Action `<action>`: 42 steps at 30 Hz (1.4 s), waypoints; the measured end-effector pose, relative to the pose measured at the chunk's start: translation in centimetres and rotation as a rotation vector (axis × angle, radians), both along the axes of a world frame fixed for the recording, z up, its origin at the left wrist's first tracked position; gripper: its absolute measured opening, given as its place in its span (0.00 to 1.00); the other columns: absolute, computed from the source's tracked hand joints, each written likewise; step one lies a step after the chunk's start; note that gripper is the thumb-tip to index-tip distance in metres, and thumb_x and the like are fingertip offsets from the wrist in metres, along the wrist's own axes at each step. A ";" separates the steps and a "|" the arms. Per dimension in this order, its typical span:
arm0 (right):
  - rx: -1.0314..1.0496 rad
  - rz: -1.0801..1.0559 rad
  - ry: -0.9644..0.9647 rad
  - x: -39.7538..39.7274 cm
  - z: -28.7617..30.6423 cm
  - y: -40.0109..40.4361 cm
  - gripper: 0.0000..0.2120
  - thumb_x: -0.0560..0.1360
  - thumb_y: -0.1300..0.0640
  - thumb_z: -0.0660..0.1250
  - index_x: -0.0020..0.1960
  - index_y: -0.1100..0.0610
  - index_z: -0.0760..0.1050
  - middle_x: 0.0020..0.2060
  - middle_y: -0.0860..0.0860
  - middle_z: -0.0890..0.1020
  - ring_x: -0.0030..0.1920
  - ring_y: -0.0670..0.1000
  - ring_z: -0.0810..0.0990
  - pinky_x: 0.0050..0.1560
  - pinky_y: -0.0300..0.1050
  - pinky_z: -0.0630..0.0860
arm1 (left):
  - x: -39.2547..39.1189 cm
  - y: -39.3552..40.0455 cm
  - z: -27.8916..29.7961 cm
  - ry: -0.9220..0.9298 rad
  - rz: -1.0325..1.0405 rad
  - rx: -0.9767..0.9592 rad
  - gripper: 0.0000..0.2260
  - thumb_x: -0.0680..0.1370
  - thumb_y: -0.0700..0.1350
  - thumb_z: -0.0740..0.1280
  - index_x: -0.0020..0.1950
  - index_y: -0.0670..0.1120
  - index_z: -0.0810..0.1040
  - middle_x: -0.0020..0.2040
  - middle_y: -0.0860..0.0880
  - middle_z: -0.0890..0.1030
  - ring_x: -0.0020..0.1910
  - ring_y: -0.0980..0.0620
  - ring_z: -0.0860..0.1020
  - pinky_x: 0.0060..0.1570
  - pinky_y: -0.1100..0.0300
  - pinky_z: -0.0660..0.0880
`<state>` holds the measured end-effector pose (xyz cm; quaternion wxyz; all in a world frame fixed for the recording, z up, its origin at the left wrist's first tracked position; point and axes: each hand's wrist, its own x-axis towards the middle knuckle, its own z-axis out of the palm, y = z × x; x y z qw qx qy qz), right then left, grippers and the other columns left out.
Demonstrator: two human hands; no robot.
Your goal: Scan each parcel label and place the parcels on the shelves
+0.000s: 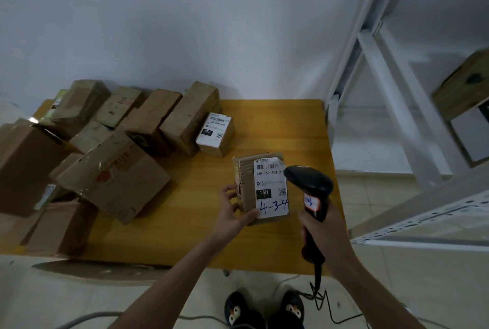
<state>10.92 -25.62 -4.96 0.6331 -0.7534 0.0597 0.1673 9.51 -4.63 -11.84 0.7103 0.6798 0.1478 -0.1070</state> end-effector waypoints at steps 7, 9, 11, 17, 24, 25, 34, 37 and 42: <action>-0.214 0.009 0.149 4.2 -7.6 -3.1 0.03 0.75 0.68 0.64 0.45 0.63 0.70 0.26 0.54 0.72 0.24 0.50 0.71 0.28 0.43 0.71 | -0.4 -0.5 0.1 0.024 0.068 0.030 0.32 0.70 0.45 0.74 0.65 0.54 0.57 0.67 0.48 0.67 0.62 0.49 0.75 0.47 0.57 0.81; -0.228 0.042 0.236 5.0 -9.6 -3.4 0.04 0.75 0.67 0.63 0.44 0.62 0.69 0.29 0.55 0.71 0.27 0.52 0.71 0.30 0.43 0.69 | -0.6 -0.7 0.2 0.031 0.095 0.052 0.32 0.72 0.42 0.73 0.66 0.52 0.56 0.66 0.48 0.68 0.61 0.50 0.75 0.46 0.59 0.80; -0.242 0.074 0.285 5.7 -11.1 -3.4 0.04 0.77 0.66 0.63 0.44 0.60 0.69 0.30 0.55 0.71 0.29 0.52 0.70 0.31 0.43 0.67 | -0.8 -0.8 0.3 0.040 0.117 0.057 0.31 0.74 0.41 0.72 0.66 0.52 0.56 0.67 0.48 0.68 0.60 0.51 0.75 0.46 0.60 0.80; -0.230 0.107 0.313 6.9 -13.5 -3.1 0.07 0.79 0.58 0.63 0.56 0.56 0.68 0.43 0.56 0.75 0.40 0.51 0.75 0.36 0.43 0.69 | -1.5 -1.7 0.8 0.043 0.186 0.028 0.32 0.71 0.45 0.75 0.64 0.56 0.57 0.67 0.47 0.68 0.64 0.47 0.74 0.52 0.51 0.81; -0.604 0.081 -0.011 6.8 -12.3 -3.2 0.27 0.77 0.49 0.65 0.69 0.63 0.63 0.65 0.61 0.68 0.63 0.62 0.69 0.59 0.54 0.71 | -1.6 -3.1 3.1 0.009 0.172 0.011 0.36 0.68 0.51 0.78 0.66 0.57 0.57 0.68 0.49 0.69 0.62 0.49 0.76 0.51 0.53 0.80; -0.574 0.052 -0.150 6.5 -10.7 -3.3 0.27 0.77 0.49 0.65 0.71 0.61 0.63 0.67 0.59 0.67 0.67 0.60 0.67 0.63 0.54 0.68 | -1.7 -3.4 3.5 0.003 0.166 0.003 0.37 0.66 0.53 0.77 0.66 0.58 0.57 0.68 0.49 0.69 0.62 0.48 0.76 0.51 0.53 0.80; 0.334 0.292 0.014 1.0 -1.8 -5.9 0.44 0.61 0.31 0.73 0.72 0.41 0.62 0.61 0.47 0.80 0.59 0.51 0.80 0.53 0.51 0.80 | -4.4 -6.7 7.1 -0.064 -0.085 -0.077 0.38 0.65 0.53 0.75 0.68 0.65 0.57 0.66 0.45 0.70 0.58 0.49 0.80 0.47 0.56 0.80; 0.422 0.192 -0.018 -3.2 -0.8 -7.3 0.47 0.60 0.37 0.77 0.74 0.41 0.60 0.62 0.46 0.79 0.61 0.51 0.79 0.52 0.46 0.80 | -6.3 -7.6 7.9 -0.087 -0.185 -0.083 0.37 0.66 0.54 0.75 0.67 0.67 0.57 0.67 0.45 0.71 0.59 0.48 0.80 0.48 0.55 0.80; 0.422 -0.022 -0.119 -10.5 1.0 -9.9 0.31 0.68 0.49 0.74 0.67 0.36 0.66 0.61 0.45 0.80 0.60 0.50 0.80 0.55 0.48 0.79 | -10.2 -10.0 8.1 -0.149 -0.325 -0.053 0.34 0.70 0.54 0.74 0.69 0.67 0.57 0.67 0.49 0.73 0.61 0.53 0.78 0.52 0.58 0.79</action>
